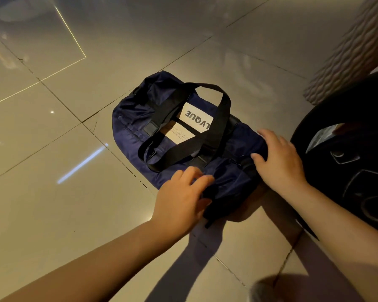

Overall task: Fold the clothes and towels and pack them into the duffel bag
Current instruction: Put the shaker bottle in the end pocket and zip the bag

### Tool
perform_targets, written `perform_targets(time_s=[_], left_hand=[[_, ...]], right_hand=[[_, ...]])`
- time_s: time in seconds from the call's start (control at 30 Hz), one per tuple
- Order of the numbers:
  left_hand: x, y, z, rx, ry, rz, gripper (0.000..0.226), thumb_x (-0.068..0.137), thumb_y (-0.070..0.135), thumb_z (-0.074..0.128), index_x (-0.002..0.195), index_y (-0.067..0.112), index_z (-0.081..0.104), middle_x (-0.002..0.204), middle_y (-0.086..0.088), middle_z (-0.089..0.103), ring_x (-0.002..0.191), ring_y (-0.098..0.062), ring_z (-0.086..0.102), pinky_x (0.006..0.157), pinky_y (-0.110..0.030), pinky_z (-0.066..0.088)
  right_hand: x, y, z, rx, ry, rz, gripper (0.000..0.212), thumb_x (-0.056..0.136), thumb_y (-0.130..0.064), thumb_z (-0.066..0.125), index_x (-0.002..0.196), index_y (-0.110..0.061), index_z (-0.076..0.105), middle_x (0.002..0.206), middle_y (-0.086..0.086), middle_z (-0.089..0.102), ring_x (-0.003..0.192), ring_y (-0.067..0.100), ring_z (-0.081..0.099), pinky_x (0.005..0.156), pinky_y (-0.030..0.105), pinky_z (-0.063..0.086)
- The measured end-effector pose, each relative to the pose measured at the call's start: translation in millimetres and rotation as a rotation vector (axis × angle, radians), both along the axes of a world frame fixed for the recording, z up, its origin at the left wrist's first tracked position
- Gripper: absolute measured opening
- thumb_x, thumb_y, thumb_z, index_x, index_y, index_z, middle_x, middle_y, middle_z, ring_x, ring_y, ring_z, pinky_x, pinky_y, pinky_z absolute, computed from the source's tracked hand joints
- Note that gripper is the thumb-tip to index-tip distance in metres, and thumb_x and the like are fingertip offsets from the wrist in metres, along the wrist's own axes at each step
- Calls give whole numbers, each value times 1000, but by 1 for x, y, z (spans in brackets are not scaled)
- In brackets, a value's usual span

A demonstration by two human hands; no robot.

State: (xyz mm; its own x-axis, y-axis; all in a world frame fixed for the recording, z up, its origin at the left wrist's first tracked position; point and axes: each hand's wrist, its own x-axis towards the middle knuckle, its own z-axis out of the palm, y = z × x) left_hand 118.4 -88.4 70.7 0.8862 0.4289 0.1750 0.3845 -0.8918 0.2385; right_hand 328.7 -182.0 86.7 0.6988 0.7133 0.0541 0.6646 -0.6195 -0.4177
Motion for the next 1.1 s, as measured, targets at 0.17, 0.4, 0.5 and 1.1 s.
perform_targets(time_s=[0.17, 0.4, 0.5, 1.1], left_hand=[[14, -15, -21, -35, 6, 21, 43, 68, 12, 82, 109, 21, 71, 84, -3, 71, 72, -28, 66, 53, -34, 49], [-14, -21, -9, 175, -77, 2, 28, 62, 14, 86, 83, 20, 69, 67, -1, 56, 56, -22, 52, 44, -25, 24], [-30, -26, -10, 232, -20, -59, 25, 63, 19, 87, 81, 21, 69, 66, 1, 54, 56, -19, 47, 46, -26, 22], [-24, 27, -1, 138, -214, -317, 31, 95, 38, 49, 89, 15, 69, 82, -3, 61, 70, -22, 55, 65, -36, 42]], right_hand=[[-21, -8, -7, -53, 66, 59, 58, 95, -16, 53, 148, -21, 31, 143, 11, 39, 127, 32, 40, 103, 39, 36], [-27, -15, -2, -46, 116, 27, 54, 92, 1, 51, 143, -13, 43, 140, 10, 47, 125, 27, 46, 102, 30, 35], [-27, -11, -2, 18, 75, 12, 40, 87, 0, 61, 126, -11, 60, 126, 11, 58, 114, 27, 54, 98, 32, 39], [-16, -38, 6, -153, -238, 206, 33, 93, -24, 51, 123, -14, 58, 126, 14, 55, 114, 38, 52, 92, 48, 43]])
